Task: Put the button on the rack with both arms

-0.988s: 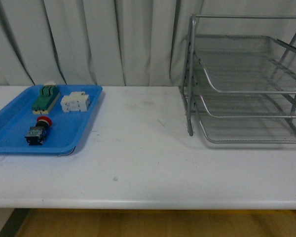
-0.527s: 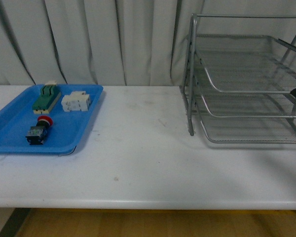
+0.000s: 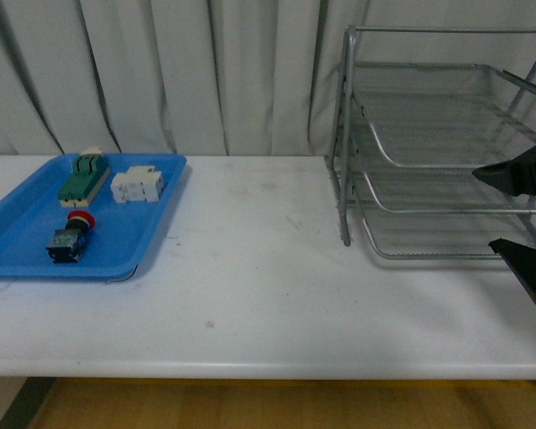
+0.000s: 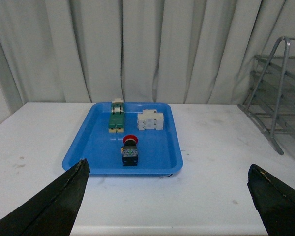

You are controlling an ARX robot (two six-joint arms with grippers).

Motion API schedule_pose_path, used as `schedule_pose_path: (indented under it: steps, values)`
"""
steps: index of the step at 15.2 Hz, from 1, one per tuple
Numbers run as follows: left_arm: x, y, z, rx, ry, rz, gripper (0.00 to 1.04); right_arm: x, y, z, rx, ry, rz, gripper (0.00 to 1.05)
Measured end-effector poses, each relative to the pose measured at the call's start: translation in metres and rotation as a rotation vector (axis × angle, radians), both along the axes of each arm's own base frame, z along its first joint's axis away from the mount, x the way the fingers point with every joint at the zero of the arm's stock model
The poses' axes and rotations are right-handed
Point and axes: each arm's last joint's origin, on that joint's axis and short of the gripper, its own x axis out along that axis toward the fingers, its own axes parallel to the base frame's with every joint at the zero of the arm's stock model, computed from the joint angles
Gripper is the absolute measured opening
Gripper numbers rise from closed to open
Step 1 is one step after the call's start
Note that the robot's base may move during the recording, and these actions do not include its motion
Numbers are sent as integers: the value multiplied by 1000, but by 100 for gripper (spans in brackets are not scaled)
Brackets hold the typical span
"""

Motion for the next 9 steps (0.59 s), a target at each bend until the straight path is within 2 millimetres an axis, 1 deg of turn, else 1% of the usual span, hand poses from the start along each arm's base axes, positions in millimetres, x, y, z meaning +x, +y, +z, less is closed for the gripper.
schedule_pose_path:
  steps: [4, 9]
  values:
    - [0, 0, 0, 0, 0, 0, 98, 19, -3, -7, 10, 27, -25, 98]
    - [0, 0, 0, 0, 0, 0, 98, 51, -3, -24, -2, 89, -60, 98]
